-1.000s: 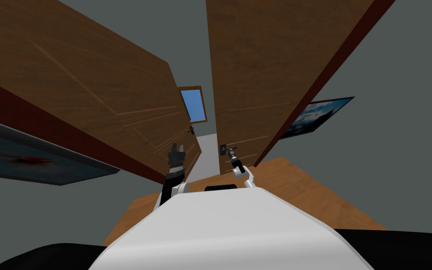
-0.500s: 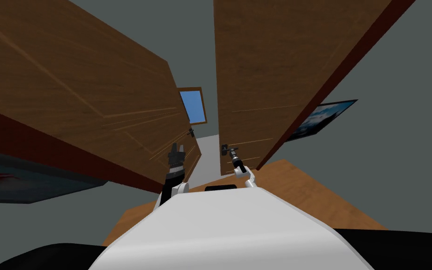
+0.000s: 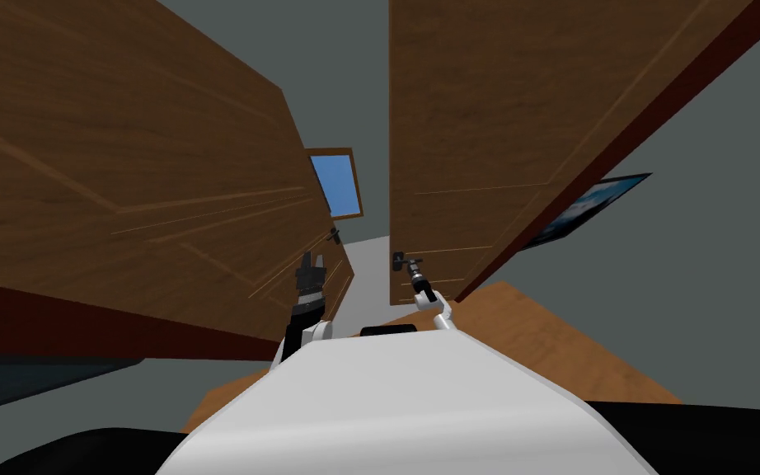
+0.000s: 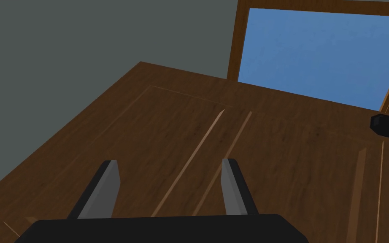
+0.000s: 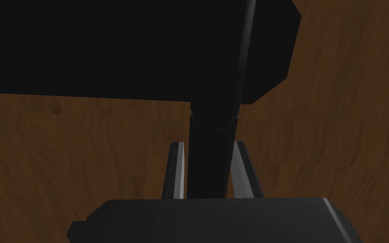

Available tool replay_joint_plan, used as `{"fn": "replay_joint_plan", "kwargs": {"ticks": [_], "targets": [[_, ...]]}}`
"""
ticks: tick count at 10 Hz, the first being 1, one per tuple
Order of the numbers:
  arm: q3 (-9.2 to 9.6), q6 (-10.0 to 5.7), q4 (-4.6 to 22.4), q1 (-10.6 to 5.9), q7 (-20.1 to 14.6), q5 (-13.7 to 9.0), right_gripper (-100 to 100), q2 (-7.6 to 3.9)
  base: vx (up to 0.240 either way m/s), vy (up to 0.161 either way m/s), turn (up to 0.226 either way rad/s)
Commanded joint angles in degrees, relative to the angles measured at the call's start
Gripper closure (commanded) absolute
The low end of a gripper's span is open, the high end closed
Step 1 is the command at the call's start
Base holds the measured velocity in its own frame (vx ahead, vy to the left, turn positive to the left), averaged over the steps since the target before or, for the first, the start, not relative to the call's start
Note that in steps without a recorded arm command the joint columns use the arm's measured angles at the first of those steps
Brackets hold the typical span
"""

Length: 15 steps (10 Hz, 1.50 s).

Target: Push the door open

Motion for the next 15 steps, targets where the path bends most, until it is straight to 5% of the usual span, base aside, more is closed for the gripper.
{"fn": "replay_joint_plan", "kwargs": {"ticks": [1, 8, 15], "targets": [[-1.60, -0.48, 0.5, -0.38, 0.1, -0.2, 100, -0.71, 0.090, 0.078, -0.045], [-5.46, -0.42, 1.3, -1.11, 0.9, -0.6, 100, -0.54, 0.107, 0.074, -0.058], [-10.48, -0.33, 2.4, -2.06, 1.9, -1.1, 100, 0.94, 0.140, 0.107, -0.079]]}}
